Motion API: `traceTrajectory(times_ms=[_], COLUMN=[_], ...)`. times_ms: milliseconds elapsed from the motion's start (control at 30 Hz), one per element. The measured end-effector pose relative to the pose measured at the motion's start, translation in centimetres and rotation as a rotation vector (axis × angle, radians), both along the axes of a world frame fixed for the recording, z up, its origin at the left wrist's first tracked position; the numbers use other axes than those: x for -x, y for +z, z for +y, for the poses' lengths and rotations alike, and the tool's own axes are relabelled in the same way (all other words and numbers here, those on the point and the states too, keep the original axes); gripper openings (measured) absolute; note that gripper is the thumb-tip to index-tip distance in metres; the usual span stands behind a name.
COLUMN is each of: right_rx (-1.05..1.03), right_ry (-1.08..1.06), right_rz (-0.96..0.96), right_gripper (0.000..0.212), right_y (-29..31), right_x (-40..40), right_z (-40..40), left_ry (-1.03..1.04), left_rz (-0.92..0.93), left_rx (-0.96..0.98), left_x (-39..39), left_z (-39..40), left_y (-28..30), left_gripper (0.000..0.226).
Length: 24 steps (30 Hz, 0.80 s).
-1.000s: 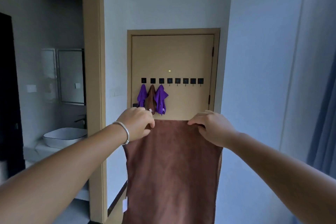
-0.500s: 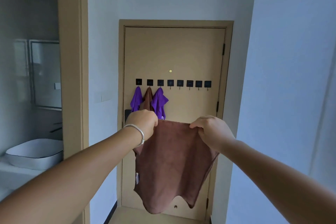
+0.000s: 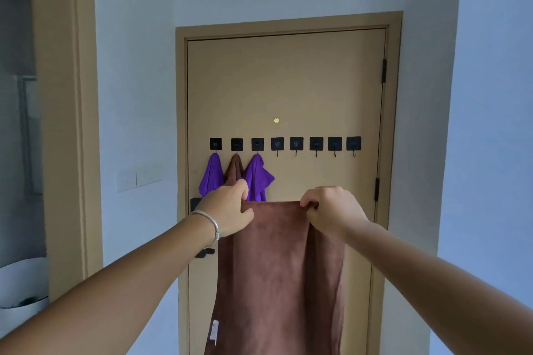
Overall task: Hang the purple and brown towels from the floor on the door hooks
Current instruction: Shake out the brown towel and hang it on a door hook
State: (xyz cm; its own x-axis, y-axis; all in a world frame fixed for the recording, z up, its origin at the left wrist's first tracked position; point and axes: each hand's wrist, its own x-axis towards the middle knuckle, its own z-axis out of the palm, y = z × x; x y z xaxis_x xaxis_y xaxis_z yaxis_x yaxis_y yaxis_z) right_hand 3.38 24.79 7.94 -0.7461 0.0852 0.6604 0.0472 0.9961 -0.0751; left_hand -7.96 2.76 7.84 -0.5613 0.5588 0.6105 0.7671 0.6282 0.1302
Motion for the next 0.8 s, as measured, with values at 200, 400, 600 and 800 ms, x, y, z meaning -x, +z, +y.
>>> traceTrajectory(times_ms=[200,400,600,800], right_rx=[0.016,0.000,-0.007,0.056], right_ry=[0.022,-0.029,-0.075,-0.125], right_rz=[-0.017,-0.042,0.049,0.059], right_gripper=[0.016,0.008,0.015,0.016], right_y=[0.8,0.9,1.7,3.8], right_x=[8.9,16.6,25.5,35.0], right_z=[5.3,9.5,13.8,17.7], left_ry=[-0.023,0.011,0.029,-0.119], left_rz=[0.020,0.046,0.171,0.029], left_rx=[0.051,0.039,0.002,-0.131], left_x=[8.3,16.3,25.5,36.2], left_z=[5.7,11.1,16.5,21.6], left_y=[0.7,0.7,1.3,2.3], left_gripper=[0.028,0.034,0.031,0.017])
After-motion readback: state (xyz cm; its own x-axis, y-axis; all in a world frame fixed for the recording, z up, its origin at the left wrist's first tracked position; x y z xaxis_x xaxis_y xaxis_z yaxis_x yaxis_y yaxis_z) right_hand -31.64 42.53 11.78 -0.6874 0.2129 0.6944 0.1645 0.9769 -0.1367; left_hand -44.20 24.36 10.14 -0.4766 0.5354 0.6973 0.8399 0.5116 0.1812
